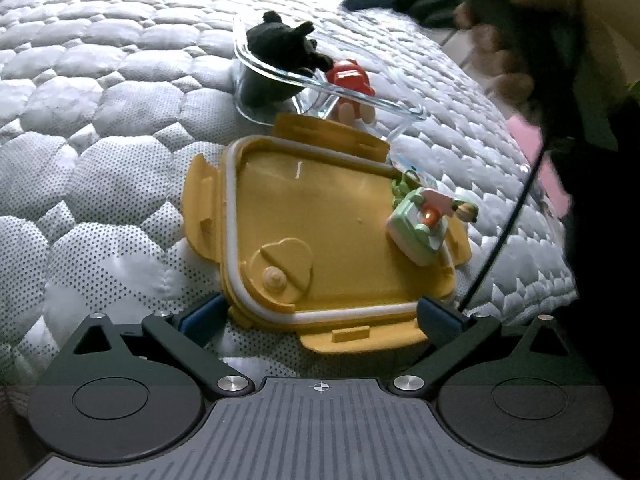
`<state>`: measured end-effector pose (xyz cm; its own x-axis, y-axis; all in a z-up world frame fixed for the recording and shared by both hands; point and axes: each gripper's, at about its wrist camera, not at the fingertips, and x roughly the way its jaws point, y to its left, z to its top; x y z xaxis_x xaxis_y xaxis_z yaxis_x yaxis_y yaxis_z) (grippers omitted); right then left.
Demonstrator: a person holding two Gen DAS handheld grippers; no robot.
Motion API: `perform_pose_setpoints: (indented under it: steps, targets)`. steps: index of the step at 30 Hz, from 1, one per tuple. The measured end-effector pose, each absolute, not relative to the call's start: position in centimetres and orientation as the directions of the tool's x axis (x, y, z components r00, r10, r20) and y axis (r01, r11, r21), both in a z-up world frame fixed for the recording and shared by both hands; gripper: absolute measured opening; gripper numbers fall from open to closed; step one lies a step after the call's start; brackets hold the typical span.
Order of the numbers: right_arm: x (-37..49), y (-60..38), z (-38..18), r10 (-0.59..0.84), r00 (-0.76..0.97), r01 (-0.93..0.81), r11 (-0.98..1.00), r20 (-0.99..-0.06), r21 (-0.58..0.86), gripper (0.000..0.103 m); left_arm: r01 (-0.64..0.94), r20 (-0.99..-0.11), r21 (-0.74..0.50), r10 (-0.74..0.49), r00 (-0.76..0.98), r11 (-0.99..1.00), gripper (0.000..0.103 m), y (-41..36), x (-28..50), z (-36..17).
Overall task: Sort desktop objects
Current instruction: 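Move the right tool back and grasp the green tagged toy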
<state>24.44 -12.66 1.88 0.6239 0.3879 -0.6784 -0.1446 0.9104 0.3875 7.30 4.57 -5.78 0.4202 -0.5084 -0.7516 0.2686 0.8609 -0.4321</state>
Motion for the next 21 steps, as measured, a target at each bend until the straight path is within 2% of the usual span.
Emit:
perform_pose_setpoints:
  steps: [2, 4, 5, 12, 18, 21]
  targets:
    - [24.8, -11.8, 1.4, 0.366, 0.625, -0.151, 0.924, -0.69, 0.352, 0.044, 0.265, -0.756, -0.422, -0.498, 0.424, 0.867, 0.103, 4.3, 7.3, -5.7]
    - [25.1, -10.9, 0.9, 0.343, 0.626, -0.158, 0.935, -0.7, 0.317, 0.03, 0.269, -0.759, -0.413, -0.492, 0.427, 0.87, 0.103, 4.2, 7.2, -5.8]
    - [25.2, -10.4, 0.7, 0.331, 0.627, -0.161, 0.941, -0.705, 0.299, 0.02, 0.272, -0.758, -0.411, -0.492, 0.428, 0.87, 0.103, 4.2, 7.1, -5.8]
    - [26.3, -7.4, -1.0, 0.25, 0.632, -0.182, 0.968, -0.733, 0.174, 0.018, 0.268, -0.749, -0.435, -0.51, 0.422, 0.86, 0.103, 5.1, 7.1, -5.9]
    - [24.3, -8.6, -1.4, 0.255, 0.649, -0.164, 0.967, -0.717, 0.195, 0.018, 0.278, -0.75, -0.427, -0.509, 0.423, 0.86, 0.103, 4.9, 7.1, -5.8]
    - [23.2, -9.0, -1.5, 0.246, 0.663, -0.157, 0.969, -0.707, 0.191, 0.022, 0.275, -0.75, -0.432, -0.511, 0.421, 0.859, 0.103, 5.0, 7.2, -5.8]
